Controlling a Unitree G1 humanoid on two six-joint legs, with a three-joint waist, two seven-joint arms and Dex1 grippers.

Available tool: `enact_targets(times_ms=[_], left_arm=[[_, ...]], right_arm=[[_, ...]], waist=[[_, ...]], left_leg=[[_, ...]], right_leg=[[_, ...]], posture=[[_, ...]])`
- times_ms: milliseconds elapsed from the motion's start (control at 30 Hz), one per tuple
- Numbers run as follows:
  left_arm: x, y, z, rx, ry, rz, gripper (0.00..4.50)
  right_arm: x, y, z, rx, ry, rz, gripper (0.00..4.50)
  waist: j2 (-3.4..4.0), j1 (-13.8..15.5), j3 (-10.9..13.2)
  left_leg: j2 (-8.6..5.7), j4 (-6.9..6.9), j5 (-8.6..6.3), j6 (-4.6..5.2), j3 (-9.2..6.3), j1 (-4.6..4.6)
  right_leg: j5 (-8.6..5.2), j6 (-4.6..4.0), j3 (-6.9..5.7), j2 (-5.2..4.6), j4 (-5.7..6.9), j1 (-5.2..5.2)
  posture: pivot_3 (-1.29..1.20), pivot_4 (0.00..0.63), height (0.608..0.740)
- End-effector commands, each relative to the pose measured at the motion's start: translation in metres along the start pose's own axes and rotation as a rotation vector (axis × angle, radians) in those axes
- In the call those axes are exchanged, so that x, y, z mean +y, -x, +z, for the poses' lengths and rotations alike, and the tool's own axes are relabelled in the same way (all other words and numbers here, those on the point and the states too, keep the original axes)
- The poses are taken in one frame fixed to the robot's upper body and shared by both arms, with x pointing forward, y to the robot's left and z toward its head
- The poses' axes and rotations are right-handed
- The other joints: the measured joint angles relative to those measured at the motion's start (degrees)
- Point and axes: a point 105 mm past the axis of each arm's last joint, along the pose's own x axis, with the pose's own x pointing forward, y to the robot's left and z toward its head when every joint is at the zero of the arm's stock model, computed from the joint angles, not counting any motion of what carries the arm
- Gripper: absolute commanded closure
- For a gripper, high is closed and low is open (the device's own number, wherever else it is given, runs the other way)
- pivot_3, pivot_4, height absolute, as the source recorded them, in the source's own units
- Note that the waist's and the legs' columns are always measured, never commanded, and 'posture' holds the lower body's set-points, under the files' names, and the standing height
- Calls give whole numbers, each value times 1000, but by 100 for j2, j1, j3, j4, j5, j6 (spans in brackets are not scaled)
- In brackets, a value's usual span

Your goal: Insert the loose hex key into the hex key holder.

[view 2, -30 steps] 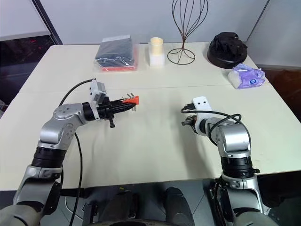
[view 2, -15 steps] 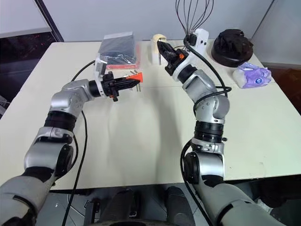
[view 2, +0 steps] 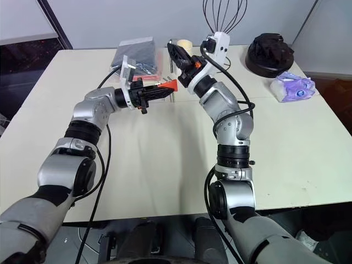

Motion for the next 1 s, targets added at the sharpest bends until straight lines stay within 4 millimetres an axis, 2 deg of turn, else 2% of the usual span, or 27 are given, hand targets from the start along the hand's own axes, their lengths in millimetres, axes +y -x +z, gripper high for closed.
enact_targets(times_ms=[33,667,1000], left_arm=[[-2,-2,24,-48,-67,-16,4500],[0,7,24,-46,-73,3,4500],[2,8,23,-40,-76,13,4500]], right_arm=[[9,-1,9,-42,16,39,4466],[2,4,7,-37,39,27,4466],[4,3,9,-42,42,37,4466]], waist=[[0,1,0],[0,2,0],[0,2,0]], left_leg=[[0,0,0,0,0,0],[0,0,0,0,0,-3],[0,0,0,0,0,-4]], right_leg=[[0,0,0,0,0,0],[0,0,0,0,0,-3],[0,0,0,0,0,-4]], posture=[[0,150,740],[0,150,740],[0,150,740]])
